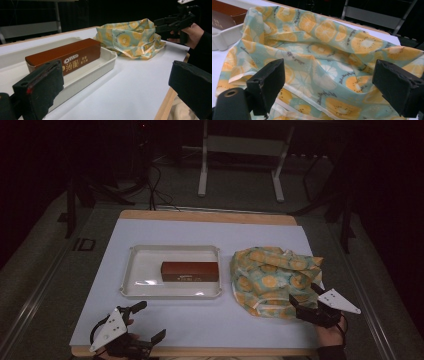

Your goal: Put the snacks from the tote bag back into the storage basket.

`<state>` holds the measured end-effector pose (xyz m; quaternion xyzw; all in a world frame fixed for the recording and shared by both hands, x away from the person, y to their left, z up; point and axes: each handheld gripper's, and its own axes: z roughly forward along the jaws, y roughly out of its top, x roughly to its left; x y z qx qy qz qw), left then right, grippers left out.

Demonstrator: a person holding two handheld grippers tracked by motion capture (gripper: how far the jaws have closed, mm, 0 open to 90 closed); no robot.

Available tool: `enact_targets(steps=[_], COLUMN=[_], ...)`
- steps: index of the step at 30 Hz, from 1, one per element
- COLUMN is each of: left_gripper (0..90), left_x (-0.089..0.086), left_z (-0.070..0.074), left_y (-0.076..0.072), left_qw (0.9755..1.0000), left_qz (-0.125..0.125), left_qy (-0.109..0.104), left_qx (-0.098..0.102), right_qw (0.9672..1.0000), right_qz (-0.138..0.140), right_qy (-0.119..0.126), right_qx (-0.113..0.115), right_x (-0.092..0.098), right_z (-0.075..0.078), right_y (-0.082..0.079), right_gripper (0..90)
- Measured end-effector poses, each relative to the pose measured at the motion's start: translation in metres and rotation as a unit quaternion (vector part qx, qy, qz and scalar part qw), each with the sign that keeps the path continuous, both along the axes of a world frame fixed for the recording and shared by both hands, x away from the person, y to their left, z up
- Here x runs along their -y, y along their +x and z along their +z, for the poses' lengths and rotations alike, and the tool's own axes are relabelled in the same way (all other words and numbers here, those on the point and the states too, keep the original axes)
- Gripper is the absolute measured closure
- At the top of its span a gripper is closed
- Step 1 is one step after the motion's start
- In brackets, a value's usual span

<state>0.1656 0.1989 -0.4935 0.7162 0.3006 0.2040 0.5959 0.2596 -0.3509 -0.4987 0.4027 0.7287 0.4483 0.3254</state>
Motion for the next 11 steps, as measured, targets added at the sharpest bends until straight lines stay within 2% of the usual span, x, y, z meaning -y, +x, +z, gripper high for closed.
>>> enact_targets(steps=[6, 11], left_gripper=[0.2, 0.1], left_x=[-0.0004, -0.0003], left_z=[0.0, 0.0002], left_y=[0.0008, 0.0001], left_qw=[1.0, 1.0], left_qz=[0.003, 0.003], left_qy=[-0.003, 0.001], left_qx=[-0.002, 0.0], right_qw=[0.9999, 0.9999], right_qz=[-0.001, 0.001], right_qy=[0.011, 0.01], right_qx=[-0.001, -0.003], right_x=[0.0026, 0.0044], right_z=[-0.0003, -0.0011], right_y=[0.0006, 0.0014], right_gripper=[11.2, 11.2])
